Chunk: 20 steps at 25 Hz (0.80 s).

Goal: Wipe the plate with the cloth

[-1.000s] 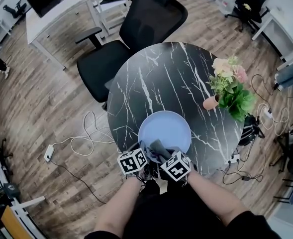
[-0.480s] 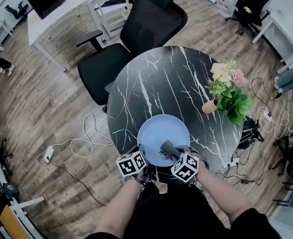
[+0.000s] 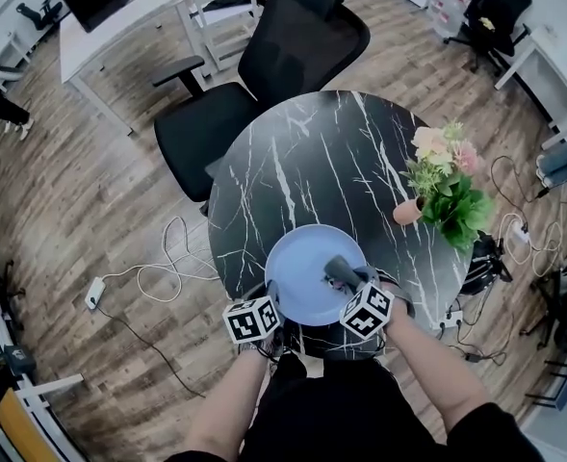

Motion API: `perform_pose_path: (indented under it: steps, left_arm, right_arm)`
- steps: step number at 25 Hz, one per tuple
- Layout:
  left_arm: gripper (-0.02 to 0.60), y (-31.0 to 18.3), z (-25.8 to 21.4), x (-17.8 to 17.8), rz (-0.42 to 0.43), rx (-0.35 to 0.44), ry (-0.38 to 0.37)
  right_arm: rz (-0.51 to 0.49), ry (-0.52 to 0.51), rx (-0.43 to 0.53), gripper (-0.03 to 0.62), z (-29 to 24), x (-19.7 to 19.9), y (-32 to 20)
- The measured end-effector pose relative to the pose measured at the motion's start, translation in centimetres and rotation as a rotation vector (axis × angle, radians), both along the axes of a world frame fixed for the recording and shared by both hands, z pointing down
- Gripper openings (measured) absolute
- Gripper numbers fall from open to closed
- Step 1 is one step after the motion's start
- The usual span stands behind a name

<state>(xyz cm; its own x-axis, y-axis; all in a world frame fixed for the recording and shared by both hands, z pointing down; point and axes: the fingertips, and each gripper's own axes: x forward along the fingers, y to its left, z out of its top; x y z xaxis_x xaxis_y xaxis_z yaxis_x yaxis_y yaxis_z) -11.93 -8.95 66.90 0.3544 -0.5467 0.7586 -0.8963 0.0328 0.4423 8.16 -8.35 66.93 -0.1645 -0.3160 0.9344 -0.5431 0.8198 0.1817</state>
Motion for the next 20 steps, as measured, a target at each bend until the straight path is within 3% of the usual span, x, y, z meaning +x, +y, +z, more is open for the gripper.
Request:
perform_pose_path:
  steps: [10, 20]
  left_arm:
    - [0.035, 0.0, 0.2, 0.3, 0.035, 0.000, -0.006]
    - [0.037, -0.1, 0.1, 0.3, 0.059, 0.001, 0.001]
  right_arm:
    - [0.056, -0.010, 0.014, 0.112, 0.1, 0.0, -4.5]
    - [0.037, 0.007, 0.030, 0.112, 0.0, -2.3, -8.3]
